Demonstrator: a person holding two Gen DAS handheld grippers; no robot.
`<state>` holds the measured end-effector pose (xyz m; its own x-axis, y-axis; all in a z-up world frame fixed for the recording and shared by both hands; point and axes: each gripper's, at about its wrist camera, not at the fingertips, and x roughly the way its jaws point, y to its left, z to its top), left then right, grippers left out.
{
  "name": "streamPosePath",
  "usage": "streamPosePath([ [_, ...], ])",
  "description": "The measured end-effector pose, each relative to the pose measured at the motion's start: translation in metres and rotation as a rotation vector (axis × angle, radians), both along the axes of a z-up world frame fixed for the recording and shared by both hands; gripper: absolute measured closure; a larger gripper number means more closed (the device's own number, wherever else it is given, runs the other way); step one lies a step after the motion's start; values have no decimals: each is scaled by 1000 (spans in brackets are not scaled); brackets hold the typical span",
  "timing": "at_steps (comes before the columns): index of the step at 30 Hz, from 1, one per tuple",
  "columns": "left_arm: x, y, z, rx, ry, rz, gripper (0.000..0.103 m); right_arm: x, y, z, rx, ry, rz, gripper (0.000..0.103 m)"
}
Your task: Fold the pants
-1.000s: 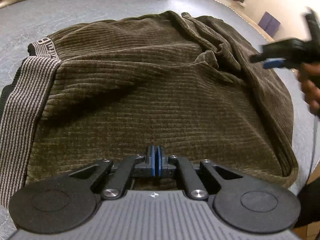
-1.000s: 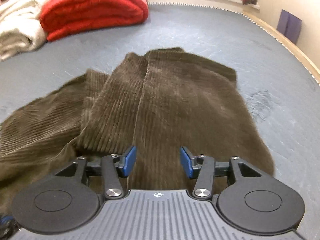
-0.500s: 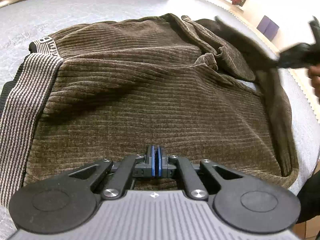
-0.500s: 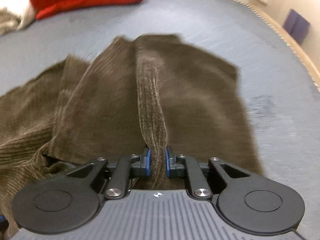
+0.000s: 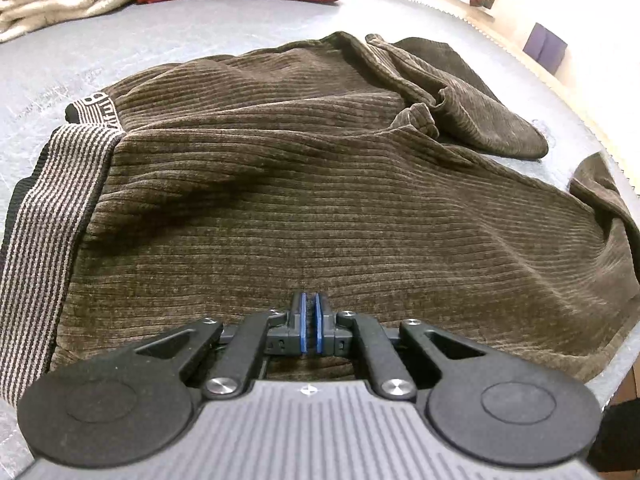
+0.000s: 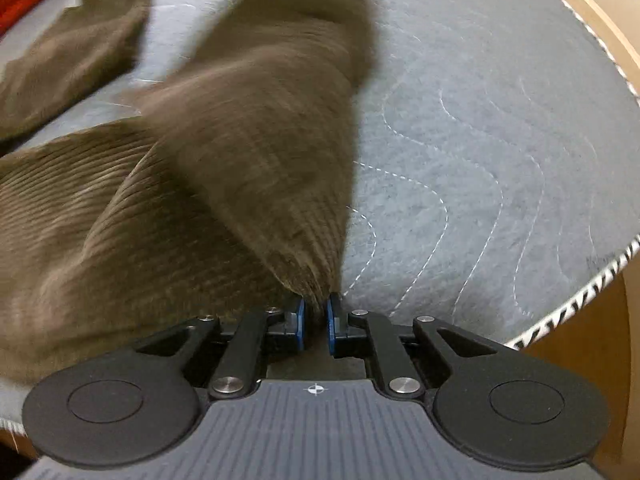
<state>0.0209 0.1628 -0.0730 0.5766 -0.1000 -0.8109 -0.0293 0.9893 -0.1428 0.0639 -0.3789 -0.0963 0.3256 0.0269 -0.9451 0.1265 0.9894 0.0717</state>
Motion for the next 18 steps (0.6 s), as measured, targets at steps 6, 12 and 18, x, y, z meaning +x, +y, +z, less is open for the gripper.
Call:
streamPosePath([
  [6,-4,-5,-2,29,-28,-1,98,8,-10,39,37,-243,-13,62],
  [12,-10,-7,-4,41,-50,11,98,46,27,60,-117,-305,27,53],
  [18,-12,-13,-4,73,-60,11,98,41,-5,60,-46,-158,-262,47],
])
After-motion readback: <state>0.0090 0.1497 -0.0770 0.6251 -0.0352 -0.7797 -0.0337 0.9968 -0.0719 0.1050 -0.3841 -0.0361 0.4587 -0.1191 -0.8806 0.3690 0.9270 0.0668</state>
